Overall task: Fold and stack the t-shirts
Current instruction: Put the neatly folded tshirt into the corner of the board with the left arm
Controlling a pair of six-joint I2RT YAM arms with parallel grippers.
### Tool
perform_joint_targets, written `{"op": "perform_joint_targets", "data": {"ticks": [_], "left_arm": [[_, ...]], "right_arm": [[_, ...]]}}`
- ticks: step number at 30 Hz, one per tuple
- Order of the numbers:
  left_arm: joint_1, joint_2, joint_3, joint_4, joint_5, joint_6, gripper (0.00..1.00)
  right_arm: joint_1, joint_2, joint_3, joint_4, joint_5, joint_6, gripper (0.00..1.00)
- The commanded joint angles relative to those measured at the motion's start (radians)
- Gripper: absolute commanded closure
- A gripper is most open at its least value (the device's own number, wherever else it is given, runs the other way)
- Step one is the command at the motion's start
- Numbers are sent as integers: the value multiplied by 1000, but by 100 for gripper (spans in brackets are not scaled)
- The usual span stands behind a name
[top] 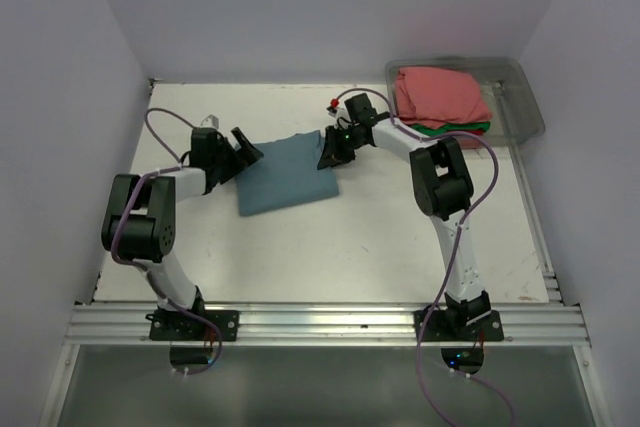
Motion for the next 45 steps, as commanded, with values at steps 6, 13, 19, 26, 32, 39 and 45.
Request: {"op": "perform_joint_targets", "data": {"ticks": [6, 13, 19, 26, 32, 39, 45], "left_arm": [[-6, 119, 51, -298, 192, 71, 10], [-6, 159, 34, -182, 325, 57, 48], [-6, 156, 14, -66, 404, 13, 84], [0, 45, 4, 12, 365, -52, 100], [40, -96, -7, 36, 238, -110, 100], [161, -89, -1, 49, 141, -175, 100], [285, 36, 83, 78, 134, -247, 100]], "right_arm": [[-1, 48, 65, -38, -6, -5, 100], [-1, 59, 70, -31, -6, 4, 100], [-1, 56, 77, -31, -4, 5, 100], [-1, -48, 18, 16, 11, 8, 19], [-13, -317, -90, 79, 89, 10, 1], [-11, -595, -265, 77, 143, 1, 1], [-13, -783, -418, 58, 172, 13, 1]]}}
